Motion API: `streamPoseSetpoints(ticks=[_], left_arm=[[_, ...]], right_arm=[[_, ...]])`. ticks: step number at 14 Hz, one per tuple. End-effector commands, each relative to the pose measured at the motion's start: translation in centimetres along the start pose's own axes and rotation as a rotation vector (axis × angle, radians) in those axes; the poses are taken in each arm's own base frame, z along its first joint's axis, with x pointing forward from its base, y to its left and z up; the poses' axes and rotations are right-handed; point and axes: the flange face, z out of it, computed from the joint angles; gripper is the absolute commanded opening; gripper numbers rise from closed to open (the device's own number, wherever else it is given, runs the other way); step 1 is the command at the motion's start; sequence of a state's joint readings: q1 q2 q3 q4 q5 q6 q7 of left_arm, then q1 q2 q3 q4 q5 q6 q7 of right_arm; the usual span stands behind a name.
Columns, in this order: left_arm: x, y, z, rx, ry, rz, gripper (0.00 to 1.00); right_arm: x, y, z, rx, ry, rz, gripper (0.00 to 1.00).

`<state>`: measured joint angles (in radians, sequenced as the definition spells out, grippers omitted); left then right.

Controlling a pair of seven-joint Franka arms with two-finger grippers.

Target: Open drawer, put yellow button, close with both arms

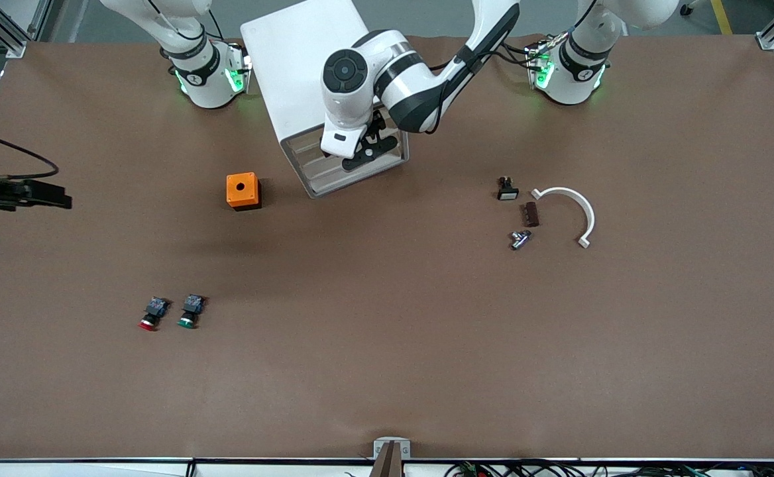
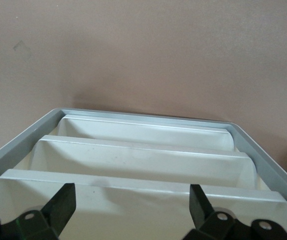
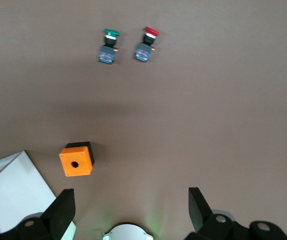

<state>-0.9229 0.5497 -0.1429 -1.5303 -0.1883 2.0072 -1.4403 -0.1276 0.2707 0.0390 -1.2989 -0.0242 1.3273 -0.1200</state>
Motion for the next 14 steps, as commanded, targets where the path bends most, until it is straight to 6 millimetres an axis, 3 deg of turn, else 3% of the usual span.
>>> streamPoseSetpoints(ticks=[1, 3, 5, 7, 10, 12, 14], left_arm=[[-0.8, -0.4, -0.3, 0.012, -0.028, -0.029, 1.00], [2.6, -0.4, -1.8, -0.011, -0.011, -0.071, 1.00], [7.9, -0.8, -4.2, -0.046, 0.031, -0.123, 1.00], [11.1, -1.4, -5.9, -0.059, 0.109, -0.139, 1.00], [18.3, -4.0, -10.4, -0.101, 0.183, -0.211, 1.00], [21.9, -6.1, -14.0, -0.147, 0.199, -0.268, 1.00], [24.8, -8.4, -17.7, -0.193, 0.219, -0.295, 1.00]], right_arm=[[-0.1, -0.6, -0.4, -0.007, 0.000, -0.020, 1.00], [-0.2, -0.2, -0.4, -0.007, -0.002, -0.001, 1.00], [-0.2, -0.1, -0.4, -0.015, -0.003, 0.003, 1.00], [-0.2, -0.2, -0.4, -0.019, -0.003, 0.002, 1.00], [-0.7, -0.2, -1.1, -0.020, -0.004, 0.002, 1.00], [-1.8, 0.1, -3.0, -0.011, -0.003, 0.008, 1.00], [-2.0, 0.4, -3.4, 0.003, -0.001, 0.012, 1.00]])
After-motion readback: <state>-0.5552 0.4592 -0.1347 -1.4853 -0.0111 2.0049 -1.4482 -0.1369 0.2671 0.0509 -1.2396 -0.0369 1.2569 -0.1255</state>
